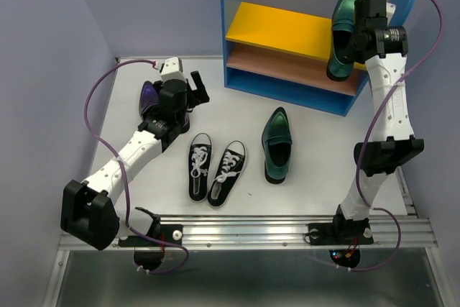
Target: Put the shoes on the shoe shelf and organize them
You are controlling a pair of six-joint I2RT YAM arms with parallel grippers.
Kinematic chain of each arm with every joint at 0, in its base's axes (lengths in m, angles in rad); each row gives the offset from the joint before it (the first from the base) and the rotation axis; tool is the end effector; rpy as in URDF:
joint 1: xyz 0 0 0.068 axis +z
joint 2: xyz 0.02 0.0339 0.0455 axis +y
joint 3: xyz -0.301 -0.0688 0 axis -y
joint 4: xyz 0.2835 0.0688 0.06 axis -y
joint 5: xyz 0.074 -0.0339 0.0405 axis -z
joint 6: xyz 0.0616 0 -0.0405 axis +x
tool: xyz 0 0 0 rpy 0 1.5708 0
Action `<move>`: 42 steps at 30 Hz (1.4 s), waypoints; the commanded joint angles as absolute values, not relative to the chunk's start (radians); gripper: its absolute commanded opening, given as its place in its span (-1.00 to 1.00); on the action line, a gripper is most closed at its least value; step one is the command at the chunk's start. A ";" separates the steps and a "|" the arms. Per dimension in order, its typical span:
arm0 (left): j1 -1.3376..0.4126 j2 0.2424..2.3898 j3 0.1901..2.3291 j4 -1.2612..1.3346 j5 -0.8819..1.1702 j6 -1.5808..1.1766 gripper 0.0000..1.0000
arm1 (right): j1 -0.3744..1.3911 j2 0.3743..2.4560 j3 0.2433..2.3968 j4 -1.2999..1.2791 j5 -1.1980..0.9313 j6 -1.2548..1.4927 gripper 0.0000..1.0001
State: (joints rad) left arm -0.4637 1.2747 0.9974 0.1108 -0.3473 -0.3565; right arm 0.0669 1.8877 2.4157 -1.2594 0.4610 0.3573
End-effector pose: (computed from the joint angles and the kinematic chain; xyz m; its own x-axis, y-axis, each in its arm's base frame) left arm 0.3236 -0.1384 0.3596 -0.1809 -0.2764 -0.9439 0.0610 0.9547 -0.2913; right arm 0.4255 0.0010 0.5079 -0.5297 0.2784 -0.8012 0.4865 0.8735 -0.0181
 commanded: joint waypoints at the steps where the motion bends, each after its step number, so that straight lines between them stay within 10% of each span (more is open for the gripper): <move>1: -0.466 1.256 1.020 0.137 -0.348 -0.356 0.98 | 0.071 1.851 2.496 -1.140 0.563 0.353 -0.99; 39: -0.466 1.262 1.026 0.140 -0.344 -0.351 0.98 | -0.017 1.963 2.519 -0.997 0.436 0.376 -0.99; 42: -0.466 1.261 1.023 0.138 -0.351 -0.350 0.98 | -0.026 1.968 2.503 -0.996 0.440 0.382 -0.50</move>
